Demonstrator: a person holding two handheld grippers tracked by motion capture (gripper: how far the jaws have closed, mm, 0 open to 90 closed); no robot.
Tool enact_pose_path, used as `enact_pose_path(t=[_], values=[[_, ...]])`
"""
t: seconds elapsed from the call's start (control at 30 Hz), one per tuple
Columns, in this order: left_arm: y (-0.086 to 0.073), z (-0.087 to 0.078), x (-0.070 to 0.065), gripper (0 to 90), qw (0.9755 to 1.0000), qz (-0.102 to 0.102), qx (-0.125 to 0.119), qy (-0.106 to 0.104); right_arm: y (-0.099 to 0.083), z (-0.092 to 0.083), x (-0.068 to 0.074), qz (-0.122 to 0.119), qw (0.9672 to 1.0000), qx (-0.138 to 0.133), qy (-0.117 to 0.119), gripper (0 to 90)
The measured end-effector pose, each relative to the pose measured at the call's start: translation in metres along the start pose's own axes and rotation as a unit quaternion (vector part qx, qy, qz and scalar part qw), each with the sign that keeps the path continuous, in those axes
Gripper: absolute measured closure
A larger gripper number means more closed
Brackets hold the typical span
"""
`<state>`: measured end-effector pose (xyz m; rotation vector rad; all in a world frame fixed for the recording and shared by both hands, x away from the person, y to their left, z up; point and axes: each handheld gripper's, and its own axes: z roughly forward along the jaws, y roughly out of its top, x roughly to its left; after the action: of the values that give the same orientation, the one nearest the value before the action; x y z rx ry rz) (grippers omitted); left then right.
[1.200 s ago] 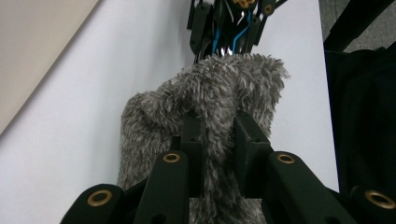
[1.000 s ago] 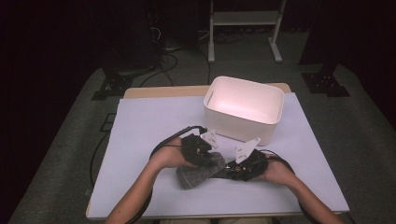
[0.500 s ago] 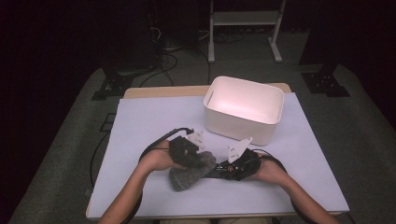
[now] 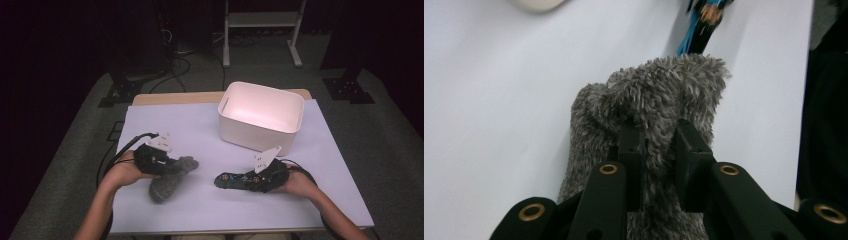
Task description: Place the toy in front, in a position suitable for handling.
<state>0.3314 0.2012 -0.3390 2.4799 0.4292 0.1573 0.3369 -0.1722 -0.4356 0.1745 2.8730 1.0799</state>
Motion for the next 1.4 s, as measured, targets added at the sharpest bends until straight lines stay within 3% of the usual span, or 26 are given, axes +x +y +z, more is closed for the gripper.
enact_pose_path(t=[0.1,0.23,0.3,0.5,0.57,0.67,0.83,0.9,1.1,1.27,1.4], values=[[-0.012,-0.019,0.004,76.9,0.9997,-0.014,0.004,0.022,-0.003,-0.003,0.0,0.002,1.0,0.0,-0.003,56.1],[-0.024,-0.029,0.007,76.7,0.9988,-0.024,0.014,0.041,-0.005,-0.004,0.0,0.002,1.0,0.0,-0.007,56.0],[-0.032,-0.022,0.01,76.4,0.9985,-0.035,0.016,0.04,-0.006,-0.005,0.001,0.003,1.0,0.0,-0.009,56.0],[-0.043,0.018,0.012,72.5,0.9987,-0.048,0.016,0.004,-0.005,-0.004,0.001,0.019,0.9998,0.002,-0.008,53.3],[-0.042,0.026,0.01,68.6,0.9986,-0.051,0.008,-0.005,-0.004,-0.005,0.0,0.033,0.9995,0.001,0.002,48.1],[-0.035,0.034,0.006,55.6,0.9981,-0.058,-0.015,-0.012,0.0,-0.006,-0.001,0.051,0.9986,-0.006,0.016,42.3],[-0.02,0.04,0.0,48.9,0.9987,-0.04,-0.025,-0.02,0.011,-0.009,-0.002,0.05,0.9985,-0.015,0.018,39.4],[-0.017,0.042,-0.001,47.0,0.9985,-0.041,-0.028,-0.022,0.016,-0.011,-0.004,0.054,0.998,-0.021,0.025,38.6],[-0.013,0.05,-0.003,37.4,0.9986,-0.04,-0.03,-0.02,0.023,-0.017,-0.012,0.068,0.9962,-0.042,0.036,42.4],[-0.012,0.051,-0.004,36.5,0.9982,-0.04,-0.038,-0.023,0.022,-0.016,-0.014,0.074,0.9953,-0.038,0.049,52.6],[-0.012,0.052,-0.006,36.5,0.9982,-0.039,-0.036,-0.026,0.02,-0.015,-0.011,0.082,0.9944,-0.043,0.051,52.0]])
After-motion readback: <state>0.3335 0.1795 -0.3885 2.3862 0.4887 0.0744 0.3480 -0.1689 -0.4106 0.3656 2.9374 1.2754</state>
